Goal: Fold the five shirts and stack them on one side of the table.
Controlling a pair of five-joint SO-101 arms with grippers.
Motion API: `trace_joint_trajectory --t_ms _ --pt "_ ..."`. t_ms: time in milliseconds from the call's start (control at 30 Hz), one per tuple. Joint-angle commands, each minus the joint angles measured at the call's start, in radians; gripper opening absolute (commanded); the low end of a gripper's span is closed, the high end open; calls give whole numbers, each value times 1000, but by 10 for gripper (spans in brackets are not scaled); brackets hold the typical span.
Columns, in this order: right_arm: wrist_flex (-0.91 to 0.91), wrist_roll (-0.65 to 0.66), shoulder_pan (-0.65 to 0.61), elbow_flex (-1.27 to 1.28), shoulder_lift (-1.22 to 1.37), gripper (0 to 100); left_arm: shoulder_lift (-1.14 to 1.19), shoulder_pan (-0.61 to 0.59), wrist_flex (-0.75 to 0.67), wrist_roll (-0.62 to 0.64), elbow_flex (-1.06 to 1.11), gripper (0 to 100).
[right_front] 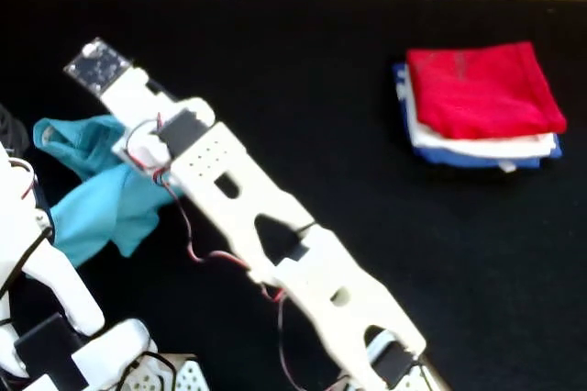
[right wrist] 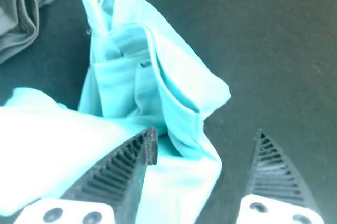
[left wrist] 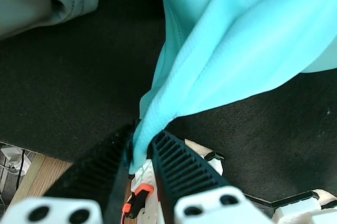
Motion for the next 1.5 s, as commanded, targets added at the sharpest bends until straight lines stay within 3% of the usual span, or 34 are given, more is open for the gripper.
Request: trace_joint_trajectory --t_ms 0,200,433,733,967,1267,1467 --pt "-4 -2 -15 -73 24 281 -36 -12 -6 -23 -5 9" --pt "-124 -2 4 -74 127 269 -42 -12 -6 -23 -7 9" --pt "-255 -2 44 -79 208 0 -44 -12 -3 -23 -7 9" --pt "-246 -2 234 -79 58 6 -45 -5 -5 -21 -70 9" --pt "-176 -2 409 -79 -174 6 -36 36 -5 -21 -414 9" --pt "-81 6 565 -79 -446 6 -39 205 -6 -20 -834 9" --pt "171 210 575 -77 -595 6 -35 208 -6 -20 -981 9"
